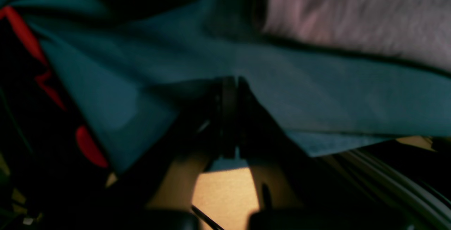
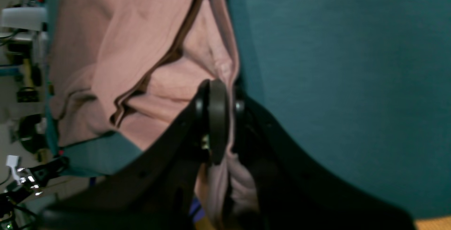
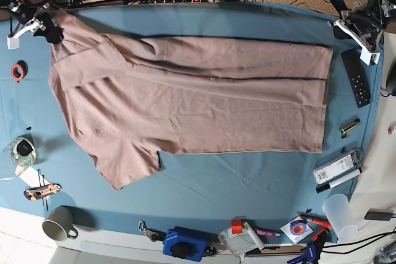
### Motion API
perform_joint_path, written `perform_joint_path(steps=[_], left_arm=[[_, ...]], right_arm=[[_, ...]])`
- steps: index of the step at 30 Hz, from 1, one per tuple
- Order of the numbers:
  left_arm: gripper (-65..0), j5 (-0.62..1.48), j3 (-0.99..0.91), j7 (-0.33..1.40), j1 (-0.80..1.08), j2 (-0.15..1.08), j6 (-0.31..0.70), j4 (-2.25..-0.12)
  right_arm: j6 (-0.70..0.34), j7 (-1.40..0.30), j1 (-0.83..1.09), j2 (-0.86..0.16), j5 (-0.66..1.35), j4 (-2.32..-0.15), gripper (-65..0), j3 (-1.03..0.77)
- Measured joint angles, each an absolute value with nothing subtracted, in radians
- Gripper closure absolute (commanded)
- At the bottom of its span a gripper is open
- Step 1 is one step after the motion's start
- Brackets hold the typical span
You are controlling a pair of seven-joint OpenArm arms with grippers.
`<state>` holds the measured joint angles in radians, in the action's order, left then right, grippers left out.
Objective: Fold the T-shirt properly
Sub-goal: 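Pull the grasped edge toward the robot and flatten it with both grippers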
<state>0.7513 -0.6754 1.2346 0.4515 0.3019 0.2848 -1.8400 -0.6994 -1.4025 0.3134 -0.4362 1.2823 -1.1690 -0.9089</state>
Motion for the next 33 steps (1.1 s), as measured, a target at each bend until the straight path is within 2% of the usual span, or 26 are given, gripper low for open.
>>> perform_joint_path(steps=[4,8,10,14,17,21,23,33], left_arm=[[0.0,0.773,-0.675,1.174,0.442,0.299,0.285,-1.84],[-24.9,0.791,-0.675,1.128,0.408,0.299,0.285,-1.84],[-30.8,0.791,-0.674,1.095,0.385,0.299,0.285,-1.84],[-30.9,0.791,-0.674,1.089,0.336,0.294,0.285,-1.84],[-30.9,0.791,-0.672,1.086,0.297,0.279,0.342,-1.82],[-30.9,0.769,-0.67,1.091,0.275,0.269,0.341,-1.759],[-30.9,0.775,-0.671,1.1,0.276,0.269,0.384,-1.732],[-30.9,0.889,-0.676,1.105,0.265,0.26,0.402,-1.62]], right_arm=[[-0.699,-1.403,0.313,-0.445,1.292,-1.169,0.0,-0.909],[-0.699,-1.403,0.313,-0.444,1.293,-1.169,0.0,-0.909],[-0.699,-1.403,0.313,-0.444,1.293,-1.169,0.0,-0.909],[-0.699,-1.403,0.313,-0.444,1.295,-1.169,0.0,-0.909],[-0.699,-1.403,0.313,-0.444,1.295,-1.169,0.0,-0.909],[-0.699,-1.403,0.313,-0.444,1.295,-1.169,0.0,-0.909],[-0.699,-1.403,0.313,-0.444,1.295,-1.169,0.0,-0.909],[-0.699,-1.403,0.313,-0.444,1.295,-1.169,0.0,-0.909]])
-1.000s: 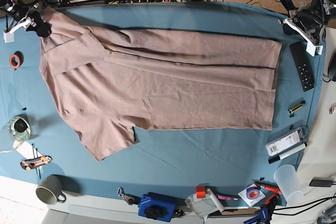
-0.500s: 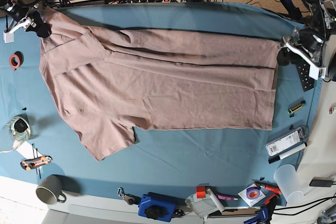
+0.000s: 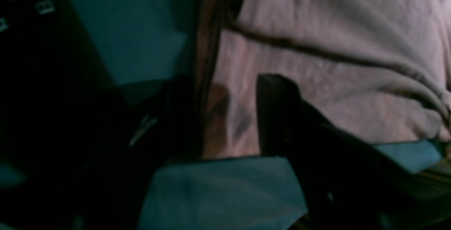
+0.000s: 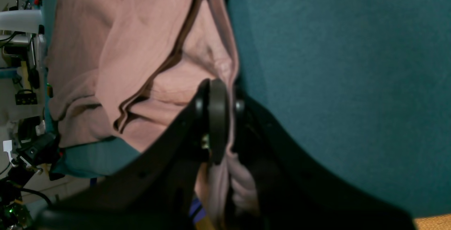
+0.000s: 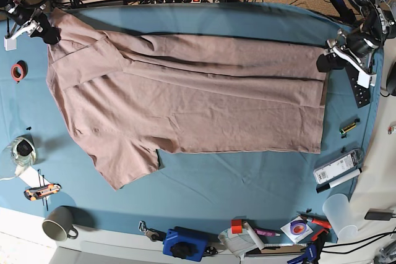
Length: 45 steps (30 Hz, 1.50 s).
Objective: Fold the T-shirt properly
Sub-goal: 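Pull the grasped edge toward the robot and flatten it with both grippers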
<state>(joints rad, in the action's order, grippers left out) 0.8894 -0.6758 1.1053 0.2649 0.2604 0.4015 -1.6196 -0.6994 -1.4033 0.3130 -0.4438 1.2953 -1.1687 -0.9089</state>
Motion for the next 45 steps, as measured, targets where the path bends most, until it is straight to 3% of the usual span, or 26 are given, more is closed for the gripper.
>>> perform_joint_path(steps=[5,10,14,18,22,25,33,45], left_arm=[[-30.8,0.923,-0.681,1.102,0.253,0.261,0.439,-1.57],[-19.7,0.952,-0.683,1.155,0.249,0.22,0.458,-1.57],[-16.2,0.961,-0.682,1.155,0.25,0.185,0.459,-1.57],[0.0,0.957,-0.682,1.163,0.251,0.183,0.446,-1.566],[0.0,0.958,-0.682,1.17,0.251,0.183,0.446,-1.566],[0.0,0.971,-0.682,1.2,0.25,0.186,0.351,-1.579],[0.0,0.914,-0.675,1.266,0.37,0.242,0.358,-1.738],[0.0,0.9,-0.675,1.248,0.438,0.247,0.359,-1.808]], right_arm=[[-0.699,-1.403,0.313,-0.444,1.295,-1.169,0.0,-0.909],[-0.699,-1.403,0.313,-0.444,1.295,-1.169,0.0,-0.909],[-0.699,-1.403,0.313,-0.444,1.296,-1.169,0.0,-0.909],[-0.699,-1.403,0.313,-0.444,1.296,-1.169,0.0,-0.909],[-0.699,-1.407,0.313,-0.445,1.316,-1.169,0.0,-0.909],[-0.696,-1.407,0.313,-0.453,1.359,-1.167,0.0,-0.909],[-0.697,-1.415,0.313,-0.535,1.401,-1.166,0.0,-0.908],[-0.697,-1.423,0.313,-0.54,1.4,-1.166,0.0,-0.908]])
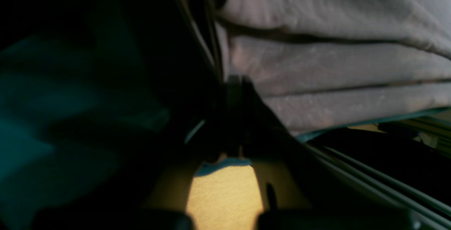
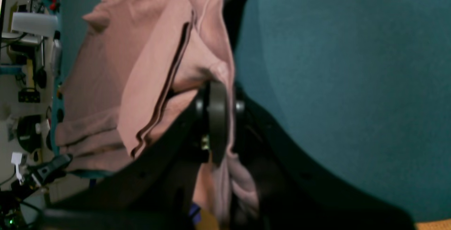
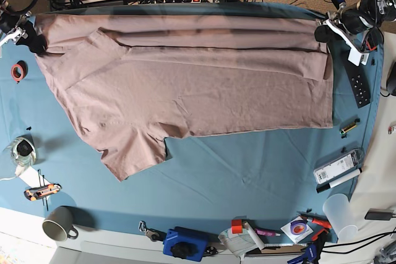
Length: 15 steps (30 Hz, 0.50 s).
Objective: Fold the T-shirt properly
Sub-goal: 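Pull the grasped edge toward the robot and flatten it with both grippers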
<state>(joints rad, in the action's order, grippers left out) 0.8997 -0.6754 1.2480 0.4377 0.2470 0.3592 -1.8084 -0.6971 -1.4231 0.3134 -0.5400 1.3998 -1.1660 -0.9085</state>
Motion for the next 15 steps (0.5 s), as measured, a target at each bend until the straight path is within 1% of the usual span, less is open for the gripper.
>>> perform_joint_path(steps=[1,2,3,5,6,7,8,12,15], left_arm=[[0.0,0.9,-0.675,1.248,0.438,0.247,0.359,-1.808],[-1.5,0.899,-0.675,1.243,0.438,0.247,0.359,-1.808],[-8.7,0.9,-0.675,1.236,0.439,0.247,0.359,-1.808],[-23.7,0.899,-0.675,1.217,0.44,0.247,0.355,-1.808],[-29.3,0.894,-0.675,1.202,0.44,0.247,0.354,-1.808],[-32.8,0.892,-0.675,1.19,0.44,0.247,0.352,-1.808],[-34.0,0.887,-0.677,1.176,0.441,0.248,0.351,-1.808],[-33.9,0.862,-0.682,1.189,0.443,0.249,0.347,-1.828],[-33.9,0.814,-0.683,1.21,0.451,0.25,0.34,-1.882]], right_arm=[[-0.697,-1.423,0.313,-0.54,1.4,-1.166,0.0,-0.908],[-0.697,-1.423,0.313,-0.54,1.4,-1.166,0.0,-0.908],[-0.697,-1.423,0.313,-0.54,1.4,-1.166,-1.2,-0.908],[-0.697,-1.417,0.313,-0.54,1.397,-1.166,-11.9,-0.908],[-0.697,-1.415,0.313,-0.542,1.396,-1.166,-15.4,-0.908],[-0.697,-1.415,0.313,-0.543,1.396,-1.166,-17.1,-0.908],[-0.696,-1.412,0.313,-0.546,1.397,-1.166,-17.3,-0.909],[-0.696,-1.414,0.315,-0.552,1.422,-1.165,-17.3,-0.909],[-0.696,-1.413,0.315,-0.584,1.459,-1.164,-17.3,-0.909]])
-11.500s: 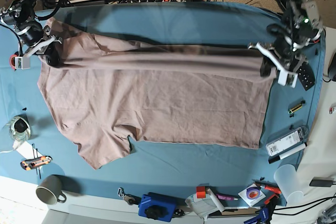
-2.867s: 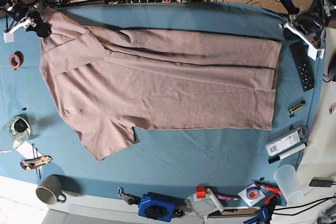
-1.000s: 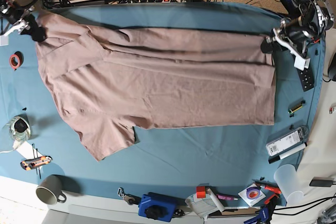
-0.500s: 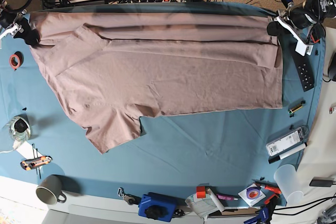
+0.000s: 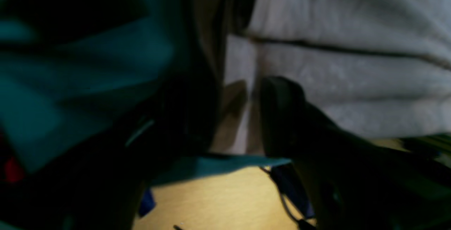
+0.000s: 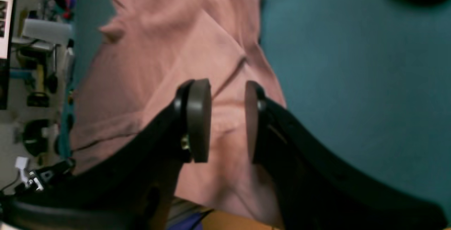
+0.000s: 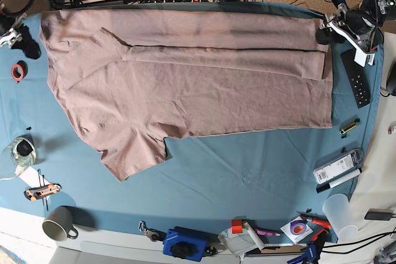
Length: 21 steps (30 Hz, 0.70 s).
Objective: Fold the T-shirt properly
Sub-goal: 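Pull the grasped edge toward the robot and flatten it with both grippers, then release the edge and move the right gripper to the sleeve corner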
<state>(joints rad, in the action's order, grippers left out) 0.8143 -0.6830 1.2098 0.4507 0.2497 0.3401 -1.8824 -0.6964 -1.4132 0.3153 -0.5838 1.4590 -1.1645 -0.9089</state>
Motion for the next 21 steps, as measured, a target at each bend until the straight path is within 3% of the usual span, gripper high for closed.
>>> perform_joint_path(steps=[8,12,15,18,21], left_arm=[[-33.9,0.774,-0.687,1.069,0.447,0.25,0.337,-2.085],[-33.9,0.776,-0.688,1.056,0.417,0.25,0.419,-2.112],[-33.9,0.771,-0.688,1.057,0.406,0.25,0.414,-2.112],[-33.2,0.775,-0.686,1.055,0.392,0.25,0.416,-2.112],[-28.3,0.775,-0.686,1.053,0.381,0.25,0.416,-2.112]], right_arm=[[-0.697,-1.415,0.198,-0.609,1.453,-1.164,-17.2,-0.91],[-0.697,-1.415,0.112,-0.609,1.454,-1.164,-17.2,-0.91],[-0.696,-1.415,0.04,-0.607,1.445,-1.164,-17.3,-0.9],[-0.695,-1.409,-0.041,-0.606,1.252,-1.164,-17.2,-0.828],[-0.697,-1.379,-0.092,-0.595,1.151,-1.163,-17.2,-0.704]])
